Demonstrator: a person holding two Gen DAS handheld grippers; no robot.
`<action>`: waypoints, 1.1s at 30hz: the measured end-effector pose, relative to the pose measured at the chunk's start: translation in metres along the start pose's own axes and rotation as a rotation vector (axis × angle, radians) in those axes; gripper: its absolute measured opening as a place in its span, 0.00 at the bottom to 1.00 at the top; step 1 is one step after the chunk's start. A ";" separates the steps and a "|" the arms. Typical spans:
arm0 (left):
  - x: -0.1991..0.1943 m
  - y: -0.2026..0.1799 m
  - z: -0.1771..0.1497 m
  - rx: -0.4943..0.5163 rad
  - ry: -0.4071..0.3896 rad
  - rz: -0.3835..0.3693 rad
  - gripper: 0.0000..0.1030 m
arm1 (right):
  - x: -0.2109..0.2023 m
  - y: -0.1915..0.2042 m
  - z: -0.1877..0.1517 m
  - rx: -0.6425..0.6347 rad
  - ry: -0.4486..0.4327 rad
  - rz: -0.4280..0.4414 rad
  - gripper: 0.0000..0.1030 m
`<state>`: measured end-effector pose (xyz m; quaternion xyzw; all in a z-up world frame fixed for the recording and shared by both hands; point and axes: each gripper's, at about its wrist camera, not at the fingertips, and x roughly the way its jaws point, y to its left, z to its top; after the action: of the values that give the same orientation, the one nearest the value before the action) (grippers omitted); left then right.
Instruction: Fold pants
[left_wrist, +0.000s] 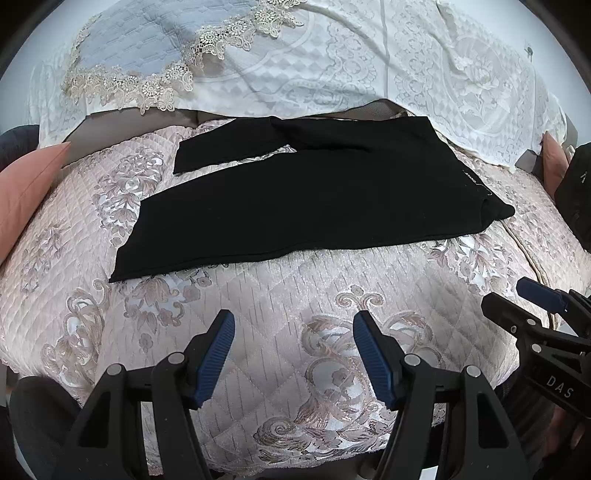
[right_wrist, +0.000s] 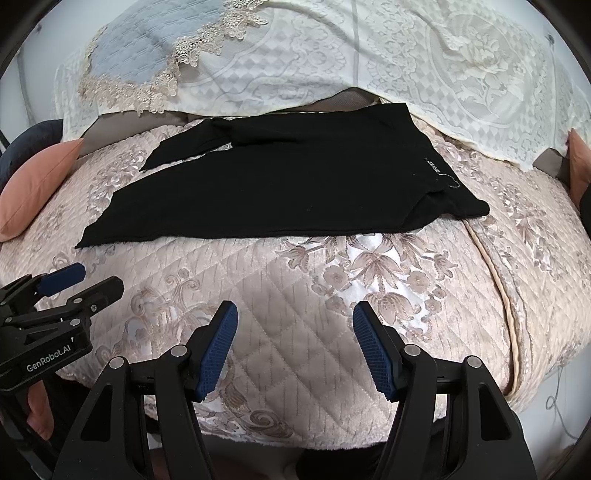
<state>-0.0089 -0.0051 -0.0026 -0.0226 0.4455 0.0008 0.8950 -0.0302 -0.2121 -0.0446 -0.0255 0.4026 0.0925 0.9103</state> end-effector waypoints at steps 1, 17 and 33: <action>0.000 0.000 0.000 -0.001 0.000 0.001 0.68 | 0.000 0.000 0.000 0.000 0.000 0.001 0.63; 0.000 0.000 -0.001 -0.004 0.000 -0.001 0.68 | 0.001 0.000 0.000 -0.002 -0.006 0.020 0.63; 0.016 0.017 0.000 -0.092 0.015 -0.087 0.68 | 0.015 -0.019 0.001 0.057 -0.006 0.109 0.63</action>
<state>0.0001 0.0118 -0.0158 -0.0831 0.4504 -0.0181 0.8888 -0.0159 -0.2286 -0.0555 0.0228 0.4032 0.1302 0.9055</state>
